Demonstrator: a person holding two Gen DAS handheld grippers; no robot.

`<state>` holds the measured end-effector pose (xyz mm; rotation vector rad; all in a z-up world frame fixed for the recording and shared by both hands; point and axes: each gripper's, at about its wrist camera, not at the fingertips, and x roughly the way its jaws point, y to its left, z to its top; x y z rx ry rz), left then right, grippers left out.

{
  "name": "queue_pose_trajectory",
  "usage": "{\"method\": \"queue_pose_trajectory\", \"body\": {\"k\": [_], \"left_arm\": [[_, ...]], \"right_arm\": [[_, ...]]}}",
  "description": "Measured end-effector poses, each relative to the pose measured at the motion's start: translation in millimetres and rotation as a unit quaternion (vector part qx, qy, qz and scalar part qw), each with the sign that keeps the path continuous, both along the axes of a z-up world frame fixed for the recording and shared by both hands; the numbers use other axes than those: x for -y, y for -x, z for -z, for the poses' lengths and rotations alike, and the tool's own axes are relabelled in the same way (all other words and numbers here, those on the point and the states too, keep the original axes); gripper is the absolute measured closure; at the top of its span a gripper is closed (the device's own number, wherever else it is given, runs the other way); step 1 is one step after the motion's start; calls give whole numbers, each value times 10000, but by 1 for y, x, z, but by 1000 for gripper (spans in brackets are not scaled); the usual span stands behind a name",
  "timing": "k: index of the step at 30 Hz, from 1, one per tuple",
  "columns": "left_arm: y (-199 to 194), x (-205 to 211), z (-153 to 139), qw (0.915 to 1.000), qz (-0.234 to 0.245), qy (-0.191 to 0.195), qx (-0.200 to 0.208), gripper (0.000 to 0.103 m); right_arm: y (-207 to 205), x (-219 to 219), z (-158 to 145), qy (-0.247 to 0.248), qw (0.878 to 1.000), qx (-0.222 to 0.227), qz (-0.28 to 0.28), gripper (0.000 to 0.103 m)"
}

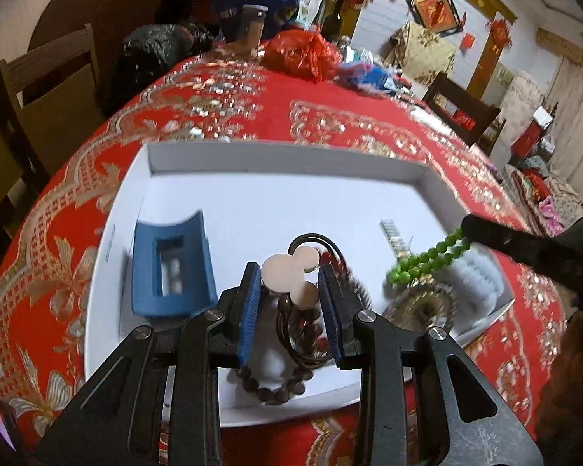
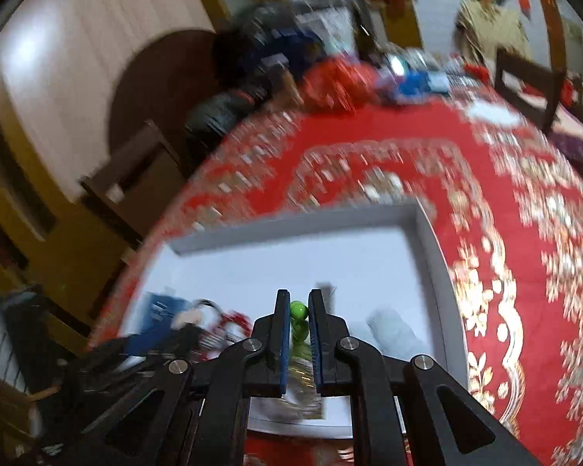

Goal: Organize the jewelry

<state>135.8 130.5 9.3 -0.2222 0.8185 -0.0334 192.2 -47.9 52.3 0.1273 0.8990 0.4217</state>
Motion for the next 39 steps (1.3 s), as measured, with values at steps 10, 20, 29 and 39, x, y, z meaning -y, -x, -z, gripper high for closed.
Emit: {"method": "queue_pose_trajectory", "body": {"k": [10, 20, 29, 39], "left_arm": [[4, 6, 5, 9997, -22, -220, -67, 56], [26, 13, 19, 9986, -57, -454, -256, 35], [44, 22, 11, 9986, -161, -349, -351, 35], [77, 39, -38, 9959, -448, -783, 13, 21]], "right_arm": [[7, 9, 33, 248, 9993, -276, -69, 94], [31, 19, 41, 357, 9991, -74, -225, 68], [43, 24, 32, 376, 9982, -224, -409, 65], [102, 41, 3, 1027, 9939, -382, -107, 37]]}}
